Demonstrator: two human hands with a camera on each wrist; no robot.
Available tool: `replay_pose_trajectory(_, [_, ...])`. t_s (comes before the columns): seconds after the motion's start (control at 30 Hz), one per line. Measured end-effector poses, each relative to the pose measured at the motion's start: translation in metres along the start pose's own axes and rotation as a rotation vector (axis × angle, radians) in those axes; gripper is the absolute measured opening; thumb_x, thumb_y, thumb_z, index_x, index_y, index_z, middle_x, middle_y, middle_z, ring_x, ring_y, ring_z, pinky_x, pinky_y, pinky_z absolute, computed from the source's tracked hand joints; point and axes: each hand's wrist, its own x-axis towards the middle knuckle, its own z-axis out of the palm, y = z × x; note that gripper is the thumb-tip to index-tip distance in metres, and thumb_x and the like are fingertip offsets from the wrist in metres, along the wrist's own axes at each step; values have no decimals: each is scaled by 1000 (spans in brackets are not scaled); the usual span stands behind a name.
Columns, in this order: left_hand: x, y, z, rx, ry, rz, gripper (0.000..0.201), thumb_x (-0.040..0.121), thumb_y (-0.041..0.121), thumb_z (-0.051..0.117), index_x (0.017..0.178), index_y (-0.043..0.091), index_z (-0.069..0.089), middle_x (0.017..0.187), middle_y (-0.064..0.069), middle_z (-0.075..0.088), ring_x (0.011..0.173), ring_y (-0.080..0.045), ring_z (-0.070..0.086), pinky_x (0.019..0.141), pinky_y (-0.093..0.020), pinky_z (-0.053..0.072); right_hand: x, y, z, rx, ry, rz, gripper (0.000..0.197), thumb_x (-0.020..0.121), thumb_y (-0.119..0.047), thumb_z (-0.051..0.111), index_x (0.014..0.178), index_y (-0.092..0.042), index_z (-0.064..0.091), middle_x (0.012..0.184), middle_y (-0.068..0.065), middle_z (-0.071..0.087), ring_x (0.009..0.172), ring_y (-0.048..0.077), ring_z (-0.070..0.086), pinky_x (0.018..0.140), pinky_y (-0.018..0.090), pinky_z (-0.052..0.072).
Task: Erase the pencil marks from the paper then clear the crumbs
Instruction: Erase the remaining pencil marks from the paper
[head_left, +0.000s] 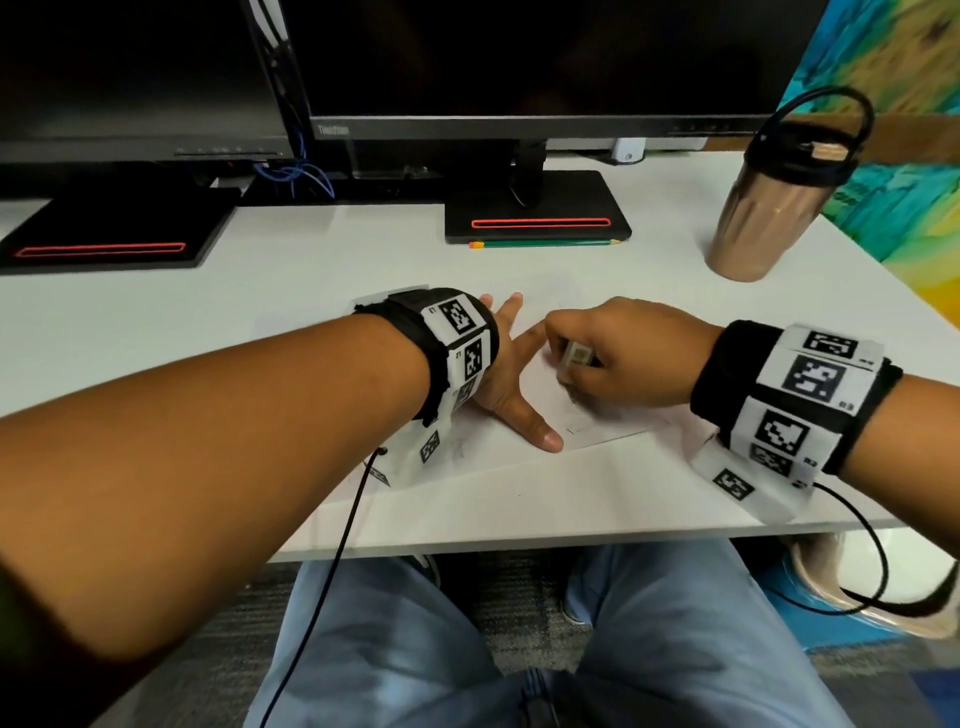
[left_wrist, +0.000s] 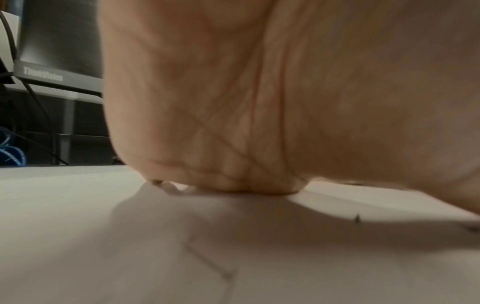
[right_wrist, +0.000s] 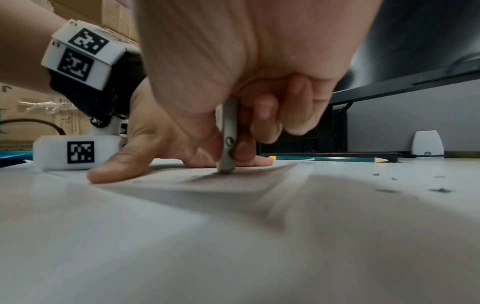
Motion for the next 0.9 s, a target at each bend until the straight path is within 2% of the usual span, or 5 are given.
replay_pose_trajectory(0.1, [0, 0, 2, -16, 5, 3, 136, 56, 95, 53, 148, 39, -31, 160, -7, -32, 150, -38, -17, 117, -62, 6, -5, -5, 4, 205, -113, -62, 10, 85, -22, 67, 86, -24, 57, 78, -14, 64, 69, 2, 59, 68, 28, 51])
replay_pose_trajectory(0.23, [0, 0, 1, -2, 5, 4, 136, 56, 95, 52, 148, 38, -30, 160, -9, -31, 150, -39, -15, 117, -62, 8, -4, -3, -1, 26, -17, 13, 17, 88, -28, 61, 83, -35, 46, 73, -16, 57, 69, 7, 55, 62, 29, 43])
replay_pose_trajectory(0.4, [2, -2, 2, -11, 8, 1, 137, 55, 96, 52, 147, 39, -32, 160, -8, -32, 150, -39, -16, 117, -62, 6, -6, -5, 1, 247, -132, -34, 13, 85, -23, 69, 82, -25, 56, 73, -12, 67, 67, 2, 61, 71, 31, 53])
replay_pose_trajectory(0.77, [2, -3, -1, 7, 6, -12, 137, 55, 97, 50, 147, 37, -33, 160, -9, -31, 150, -41, -14, 117, -62, 8, -7, -4, -2, 43, -37, 5, 25, 88, -29, 62, 75, -38, 42, 83, -10, 65, 71, 12, 58, 67, 30, 49])
replay_pose_trajectory(0.9, [3, -2, 0, -7, 8, -15, 138, 55, 96, 52, 148, 37, -31, 161, -8, -31, 150, -40, -15, 117, -62, 5, -11, -8, 1, 226, -171, -56, 13, 86, -23, 67, 82, -29, 55, 80, -10, 67, 69, 4, 59, 69, 27, 51])
